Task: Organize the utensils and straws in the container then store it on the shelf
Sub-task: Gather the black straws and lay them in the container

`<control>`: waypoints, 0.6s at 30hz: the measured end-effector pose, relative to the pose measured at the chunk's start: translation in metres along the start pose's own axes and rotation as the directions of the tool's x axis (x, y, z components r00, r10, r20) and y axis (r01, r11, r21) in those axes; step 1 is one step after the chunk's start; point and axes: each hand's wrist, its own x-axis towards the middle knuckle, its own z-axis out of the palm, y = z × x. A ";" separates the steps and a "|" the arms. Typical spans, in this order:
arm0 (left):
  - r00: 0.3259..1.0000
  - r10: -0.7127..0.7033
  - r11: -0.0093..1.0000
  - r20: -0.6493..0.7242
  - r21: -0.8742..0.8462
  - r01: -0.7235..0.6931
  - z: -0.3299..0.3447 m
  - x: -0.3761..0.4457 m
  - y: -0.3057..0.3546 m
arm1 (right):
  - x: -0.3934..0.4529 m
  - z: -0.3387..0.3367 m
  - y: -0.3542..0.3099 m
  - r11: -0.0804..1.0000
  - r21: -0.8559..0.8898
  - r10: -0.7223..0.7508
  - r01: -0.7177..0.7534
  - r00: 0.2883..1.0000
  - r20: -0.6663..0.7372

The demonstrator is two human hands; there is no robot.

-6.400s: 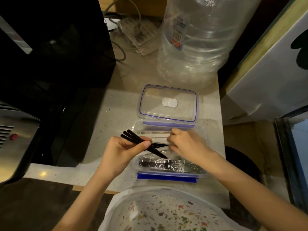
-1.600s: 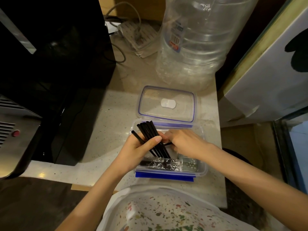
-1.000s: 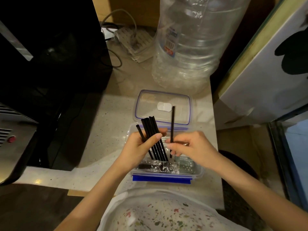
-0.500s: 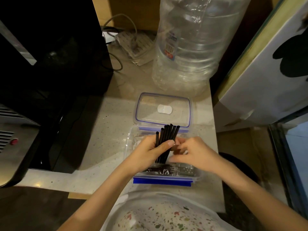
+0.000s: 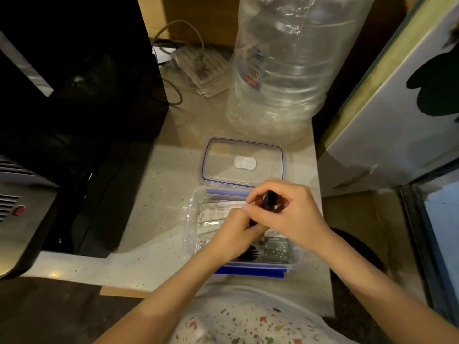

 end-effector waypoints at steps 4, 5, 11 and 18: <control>0.996 -0.034 0.999 -0.089 0.022 0.036 0.007 0.007 -0.003 | 0.001 -0.001 0.006 0.999 0.028 0.030 -0.027 0.993 -0.114; 0.997 -0.013 0.999 -0.078 0.045 0.016 0.007 0.009 -0.003 | 0.000 -0.003 0.008 0.998 0.049 0.041 -0.034 0.989 -0.144; 0.997 0.070 0.939 0.041 0.334 -0.080 -0.007 0.001 -0.010 | -0.009 -0.023 0.028 0.899 0.399 0.326 -0.181 0.885 -0.333; 0.984 0.028 0.666 0.177 0.731 -0.150 -0.023 -0.005 -0.015 | -0.012 -0.029 0.048 0.705 0.501 0.538 -0.502 0.839 0.082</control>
